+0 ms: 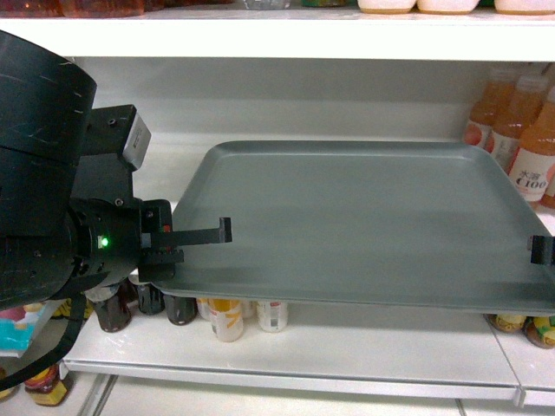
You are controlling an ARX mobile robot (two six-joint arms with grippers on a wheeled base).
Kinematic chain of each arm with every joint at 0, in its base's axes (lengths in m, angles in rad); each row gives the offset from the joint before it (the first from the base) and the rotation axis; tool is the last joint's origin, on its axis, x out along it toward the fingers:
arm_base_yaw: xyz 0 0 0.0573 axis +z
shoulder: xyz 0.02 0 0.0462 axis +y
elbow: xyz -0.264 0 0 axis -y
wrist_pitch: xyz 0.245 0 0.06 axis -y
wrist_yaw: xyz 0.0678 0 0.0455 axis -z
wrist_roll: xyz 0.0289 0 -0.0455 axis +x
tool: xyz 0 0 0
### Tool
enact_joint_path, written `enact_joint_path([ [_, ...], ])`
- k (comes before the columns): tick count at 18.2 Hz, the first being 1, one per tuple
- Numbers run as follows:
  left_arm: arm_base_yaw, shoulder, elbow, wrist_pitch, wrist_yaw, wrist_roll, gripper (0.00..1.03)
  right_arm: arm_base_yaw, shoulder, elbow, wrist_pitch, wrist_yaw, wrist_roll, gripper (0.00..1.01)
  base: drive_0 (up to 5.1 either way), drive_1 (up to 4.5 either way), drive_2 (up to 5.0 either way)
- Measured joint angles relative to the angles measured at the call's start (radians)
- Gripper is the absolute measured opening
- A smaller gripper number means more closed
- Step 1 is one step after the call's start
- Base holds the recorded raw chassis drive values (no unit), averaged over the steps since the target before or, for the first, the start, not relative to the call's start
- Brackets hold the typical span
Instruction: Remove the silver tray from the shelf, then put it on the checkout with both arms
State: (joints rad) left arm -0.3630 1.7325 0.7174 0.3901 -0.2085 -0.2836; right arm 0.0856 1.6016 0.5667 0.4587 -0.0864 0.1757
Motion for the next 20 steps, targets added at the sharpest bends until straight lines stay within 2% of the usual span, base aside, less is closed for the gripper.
enact_joint_path([
  [20,0.001,0.0,-0.002,-0.002,-0.002,0.0,0.03,0.005,0.0,-0.002,0.0,0.0,0.001,0.03,0.1,-4.19,4.4],
])
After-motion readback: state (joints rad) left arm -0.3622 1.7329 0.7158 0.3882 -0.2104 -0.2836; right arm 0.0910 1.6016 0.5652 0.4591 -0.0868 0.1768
